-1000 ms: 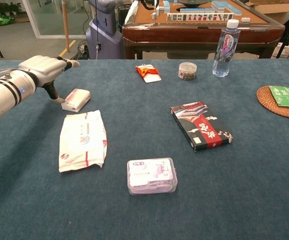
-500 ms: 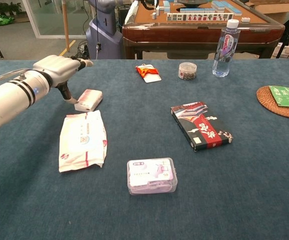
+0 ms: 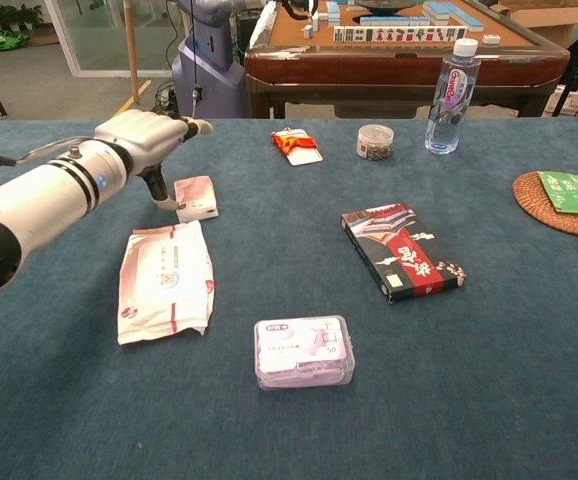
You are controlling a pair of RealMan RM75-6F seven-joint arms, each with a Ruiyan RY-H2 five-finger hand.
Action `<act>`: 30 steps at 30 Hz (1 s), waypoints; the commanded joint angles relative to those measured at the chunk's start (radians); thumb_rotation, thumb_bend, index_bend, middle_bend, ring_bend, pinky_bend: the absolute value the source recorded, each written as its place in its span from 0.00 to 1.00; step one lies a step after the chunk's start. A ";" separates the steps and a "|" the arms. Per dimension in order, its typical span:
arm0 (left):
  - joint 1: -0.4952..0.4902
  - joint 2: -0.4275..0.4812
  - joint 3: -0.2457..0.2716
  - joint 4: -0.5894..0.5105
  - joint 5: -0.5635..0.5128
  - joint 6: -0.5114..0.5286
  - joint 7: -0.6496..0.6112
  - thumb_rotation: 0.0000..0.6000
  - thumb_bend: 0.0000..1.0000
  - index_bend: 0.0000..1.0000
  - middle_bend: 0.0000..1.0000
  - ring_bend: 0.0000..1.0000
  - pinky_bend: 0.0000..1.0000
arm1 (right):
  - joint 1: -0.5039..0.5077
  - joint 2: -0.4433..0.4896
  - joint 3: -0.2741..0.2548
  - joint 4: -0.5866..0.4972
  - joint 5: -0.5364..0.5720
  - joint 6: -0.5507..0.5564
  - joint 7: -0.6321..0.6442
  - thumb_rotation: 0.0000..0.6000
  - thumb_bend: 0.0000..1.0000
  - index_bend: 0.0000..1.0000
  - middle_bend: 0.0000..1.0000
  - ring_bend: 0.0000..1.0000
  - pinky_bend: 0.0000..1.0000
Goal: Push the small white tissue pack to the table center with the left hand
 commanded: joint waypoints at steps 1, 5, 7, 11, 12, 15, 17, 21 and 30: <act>-0.005 -0.006 -0.002 -0.002 -0.001 0.000 0.004 1.00 0.04 0.04 0.00 0.00 0.15 | 0.000 0.001 0.000 0.000 -0.001 -0.001 0.003 1.00 0.06 0.24 0.31 0.26 0.27; -0.014 -0.015 -0.008 -0.005 -0.002 0.003 0.005 1.00 0.04 0.04 0.00 0.00 0.15 | -0.001 0.003 0.000 -0.001 -0.001 0.001 0.006 1.00 0.06 0.24 0.31 0.26 0.27; -0.019 -0.020 -0.012 -0.006 -0.006 0.001 0.006 1.00 0.04 0.04 0.00 0.00 0.15 | -0.001 0.003 0.000 -0.002 -0.002 0.001 0.006 1.00 0.06 0.24 0.31 0.26 0.27; -0.026 -0.027 -0.018 -0.014 -0.011 0.003 0.012 1.00 0.04 0.04 0.00 0.00 0.15 | -0.001 0.004 -0.001 -0.001 -0.002 0.000 0.006 1.00 0.06 0.24 0.31 0.26 0.27; -0.026 -0.028 -0.018 -0.017 -0.011 0.004 0.013 1.00 0.04 0.04 0.00 0.00 0.15 | -0.001 0.004 -0.001 -0.001 -0.002 0.000 0.007 1.00 0.06 0.24 0.31 0.26 0.27; -0.024 -0.025 -0.018 -0.032 -0.016 0.010 0.022 1.00 0.04 0.04 0.00 0.00 0.15 | -0.001 0.004 -0.001 -0.001 -0.002 0.000 0.009 1.00 0.06 0.24 0.31 0.26 0.27; -0.021 -0.018 -0.017 -0.043 -0.017 0.018 0.031 1.00 0.04 0.04 0.00 0.00 0.15 | -0.001 0.004 -0.001 -0.001 -0.004 -0.001 0.011 1.00 0.06 0.24 0.31 0.26 0.27; -0.013 0.007 -0.020 -0.057 -0.028 0.030 0.056 1.00 0.04 0.04 0.00 0.00 0.15 | -0.003 0.006 -0.003 -0.002 -0.008 0.003 0.012 1.00 0.06 0.24 0.31 0.26 0.27; -0.006 0.055 -0.021 -0.048 -0.077 0.010 0.116 1.00 0.04 0.04 0.00 0.00 0.15 | -0.002 0.005 -0.004 -0.004 -0.011 0.003 0.008 1.00 0.06 0.24 0.31 0.26 0.27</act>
